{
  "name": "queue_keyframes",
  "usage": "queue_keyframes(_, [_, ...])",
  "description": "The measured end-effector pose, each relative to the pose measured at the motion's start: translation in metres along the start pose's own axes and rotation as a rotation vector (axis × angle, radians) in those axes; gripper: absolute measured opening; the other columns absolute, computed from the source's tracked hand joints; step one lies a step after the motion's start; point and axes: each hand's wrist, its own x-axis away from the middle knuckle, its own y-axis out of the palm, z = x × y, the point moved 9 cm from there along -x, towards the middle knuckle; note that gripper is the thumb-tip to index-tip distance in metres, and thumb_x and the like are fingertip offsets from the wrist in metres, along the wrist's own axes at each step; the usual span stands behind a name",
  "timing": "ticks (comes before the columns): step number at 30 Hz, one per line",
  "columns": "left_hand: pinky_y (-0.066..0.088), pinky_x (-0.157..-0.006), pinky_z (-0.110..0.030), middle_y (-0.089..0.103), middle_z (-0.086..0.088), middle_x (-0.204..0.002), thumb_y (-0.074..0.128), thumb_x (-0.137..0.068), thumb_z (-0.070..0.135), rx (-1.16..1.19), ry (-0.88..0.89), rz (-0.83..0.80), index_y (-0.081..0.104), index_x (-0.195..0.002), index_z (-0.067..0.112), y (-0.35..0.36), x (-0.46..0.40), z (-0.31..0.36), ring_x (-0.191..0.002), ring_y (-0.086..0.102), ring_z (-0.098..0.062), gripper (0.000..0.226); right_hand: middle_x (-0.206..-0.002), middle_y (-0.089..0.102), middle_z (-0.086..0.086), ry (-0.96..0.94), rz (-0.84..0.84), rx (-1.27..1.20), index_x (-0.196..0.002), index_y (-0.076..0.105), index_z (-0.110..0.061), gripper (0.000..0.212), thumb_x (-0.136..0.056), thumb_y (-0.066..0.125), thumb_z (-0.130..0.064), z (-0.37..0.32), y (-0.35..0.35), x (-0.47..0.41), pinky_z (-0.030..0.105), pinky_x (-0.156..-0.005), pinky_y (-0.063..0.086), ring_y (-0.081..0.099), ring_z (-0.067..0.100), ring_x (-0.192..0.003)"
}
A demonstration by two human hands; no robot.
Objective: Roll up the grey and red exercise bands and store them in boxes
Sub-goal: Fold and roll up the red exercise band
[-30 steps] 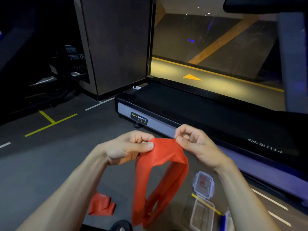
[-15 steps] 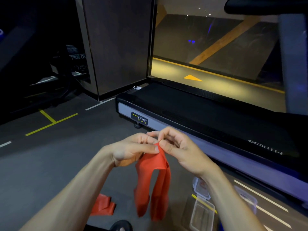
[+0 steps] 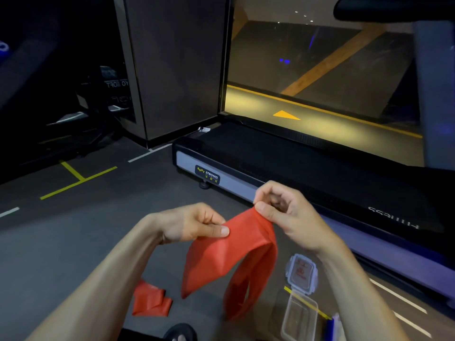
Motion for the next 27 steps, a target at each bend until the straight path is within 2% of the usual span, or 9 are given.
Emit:
queue_keyframes(2, [0.024,-0.058,-0.026,0.035,0.000,-0.064,0.062,-0.101,0.022,-0.015,0.039,0.045,0.057,-0.067,0.022,-0.006,-0.001,0.006,-0.062,0.028,-0.014,0.034,-0.075,0.059,-0.007,0.005,0.018,-0.013,-0.094,0.061,-0.006,0.004,-0.098,0.062,-0.006,0.001,-0.005,0.001,0.020,-0.069,0.043,0.052,0.007,-0.070])
queue_keyframes(5, [0.023,-0.055,-0.023,0.031,0.007,-0.061,0.065,-0.099,0.016,-0.024,0.048,0.099,0.057,-0.058,0.026,-0.010,-0.002,0.011,-0.060,0.024,-0.009,0.043,-0.073,0.060,-0.010,0.011,0.049,-0.018,-0.095,0.060,-0.001,0.004,-0.098,0.062,-0.004,0.004,-0.009,0.002,0.017,-0.069,0.043,0.052,0.004,-0.069])
queue_keyframes(8, [0.022,-0.055,-0.023,0.030,0.007,-0.061,0.067,-0.097,0.016,-0.037,0.045,0.116,0.055,-0.056,0.027,-0.010,-0.003,0.013,-0.059,0.024,-0.008,0.045,-0.072,0.060,-0.012,0.012,0.056,-0.013,-0.095,0.060,-0.001,0.005,-0.098,0.062,-0.004,0.005,-0.011,0.003,0.016,-0.070,0.043,0.052,0.002,-0.068])
queue_keyframes(15, [0.017,-0.057,-0.031,0.023,-0.006,-0.064,0.073,-0.094,0.025,-0.071,0.058,0.140,0.042,-0.061,0.020,-0.010,-0.005,0.012,-0.062,0.018,-0.017,0.045,-0.072,0.060,-0.012,0.024,0.055,0.005,-0.095,0.061,-0.003,0.005,-0.098,0.062,-0.007,0.007,-0.012,0.005,0.017,-0.071,0.043,0.052,0.004,-0.069])
queue_keyframes(19, [0.019,-0.058,-0.031,0.028,0.000,-0.064,0.068,-0.097,0.024,-0.058,0.070,0.123,0.052,-0.061,0.024,-0.009,-0.005,0.012,-0.063,0.021,-0.016,0.040,-0.073,0.061,-0.011,0.031,0.066,-0.011,-0.094,0.061,-0.004,0.005,-0.098,0.062,-0.007,0.008,-0.014,0.006,0.018,-0.071,0.043,0.053,0.005,-0.069])
queue_keyframes(24, [0.021,-0.056,-0.029,0.035,-0.005,-0.064,0.062,-0.101,0.024,-0.069,0.060,0.078,0.058,-0.073,0.019,-0.003,-0.008,0.010,-0.061,0.026,-0.016,0.029,-0.074,0.061,-0.010,0.040,0.065,-0.006,-0.094,0.061,-0.006,0.005,-0.097,0.063,-0.010,0.010,-0.015,0.007,0.018,-0.072,0.044,0.054,0.006,-0.070])
queue_keyframes(27, [0.024,-0.055,-0.023,0.039,0.009,-0.059,0.062,-0.101,0.019,-0.027,0.078,0.102,0.060,-0.066,0.026,-0.007,-0.008,0.010,-0.058,0.029,-0.008,0.035,-0.073,0.061,-0.011,0.042,0.068,-0.006,-0.094,0.061,-0.005,0.005,-0.097,0.063,-0.009,0.012,-0.017,0.008,0.017,-0.072,0.043,0.053,0.004,-0.070])
